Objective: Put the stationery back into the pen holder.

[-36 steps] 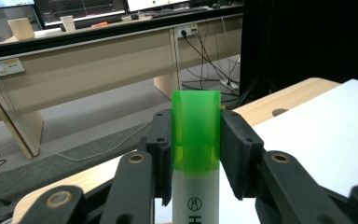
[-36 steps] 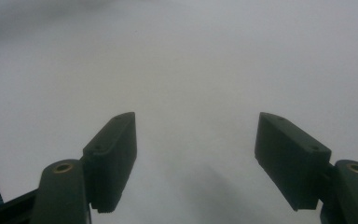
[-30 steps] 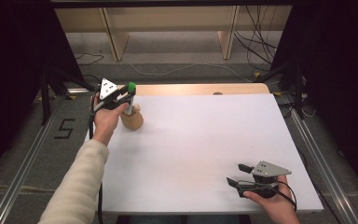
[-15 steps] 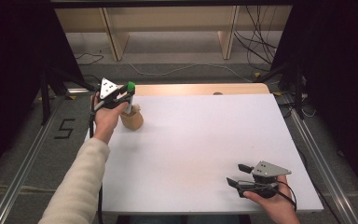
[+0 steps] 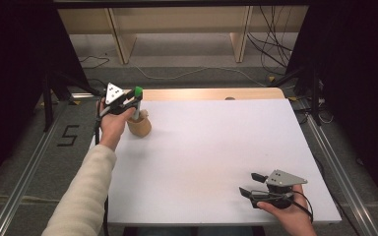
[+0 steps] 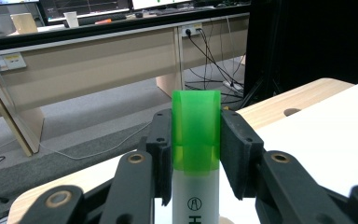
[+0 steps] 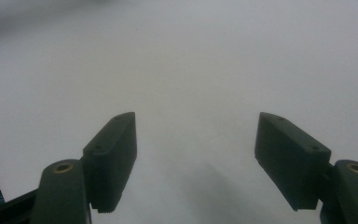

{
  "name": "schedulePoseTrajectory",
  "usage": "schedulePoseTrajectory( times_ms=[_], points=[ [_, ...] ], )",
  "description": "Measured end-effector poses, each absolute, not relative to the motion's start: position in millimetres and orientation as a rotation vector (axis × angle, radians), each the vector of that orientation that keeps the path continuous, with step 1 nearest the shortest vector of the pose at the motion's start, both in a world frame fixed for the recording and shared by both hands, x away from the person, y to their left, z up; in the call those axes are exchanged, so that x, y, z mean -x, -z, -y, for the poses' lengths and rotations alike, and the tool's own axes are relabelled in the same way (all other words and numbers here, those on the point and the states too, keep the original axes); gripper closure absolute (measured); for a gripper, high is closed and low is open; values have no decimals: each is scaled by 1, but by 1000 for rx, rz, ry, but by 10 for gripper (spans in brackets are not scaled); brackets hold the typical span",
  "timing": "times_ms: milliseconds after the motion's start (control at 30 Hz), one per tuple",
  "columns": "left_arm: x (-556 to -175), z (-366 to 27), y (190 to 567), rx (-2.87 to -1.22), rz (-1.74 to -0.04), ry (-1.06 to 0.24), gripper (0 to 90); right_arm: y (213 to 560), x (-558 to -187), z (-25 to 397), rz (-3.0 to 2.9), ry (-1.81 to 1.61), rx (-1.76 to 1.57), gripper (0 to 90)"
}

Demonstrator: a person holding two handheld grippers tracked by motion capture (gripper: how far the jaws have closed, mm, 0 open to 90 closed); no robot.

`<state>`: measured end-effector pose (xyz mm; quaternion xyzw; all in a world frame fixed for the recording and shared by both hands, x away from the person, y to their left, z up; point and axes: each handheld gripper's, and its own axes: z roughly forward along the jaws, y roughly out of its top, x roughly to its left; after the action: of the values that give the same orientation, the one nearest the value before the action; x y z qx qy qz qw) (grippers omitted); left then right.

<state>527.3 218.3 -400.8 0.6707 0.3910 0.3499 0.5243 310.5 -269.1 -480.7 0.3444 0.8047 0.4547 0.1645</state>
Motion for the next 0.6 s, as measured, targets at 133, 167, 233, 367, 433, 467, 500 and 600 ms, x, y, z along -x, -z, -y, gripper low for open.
schedulePoseTrajectory(
  times_ms=[133,167,233,367,433,467,500,600],
  points=[
    [-528,-219,404,-1600,-946,-832,669,481,-311,269,-2293,-1296,-982,303],
    [-528,-219,404,-1601,-945,-832,670,481,-311,269,-2293,-1296,-982,303],
    [-528,-219,405,-1605,-944,-833,669,481,-311,269,-2293,-1296,-982,303],
    [-529,-220,407,-1601,-946,-830,669,481,-311,269,-2293,-1296,-982,303],
    [-529,-220,408,-1606,-946,-830,670,481,-311,269,-2292,-1297,-982,303],
    [-529,-221,409,-1607,-946,-831,670,481,-311,269,-2292,-1298,-982,303],
    [-529,-221,409,-1607,-948,-829,669,481,-311,269,-2292,-1298,-982,303],
    [-529,-221,410,-1610,-947,-827,670,481,-311,269,-2293,-1296,-982,303]
  ],
)
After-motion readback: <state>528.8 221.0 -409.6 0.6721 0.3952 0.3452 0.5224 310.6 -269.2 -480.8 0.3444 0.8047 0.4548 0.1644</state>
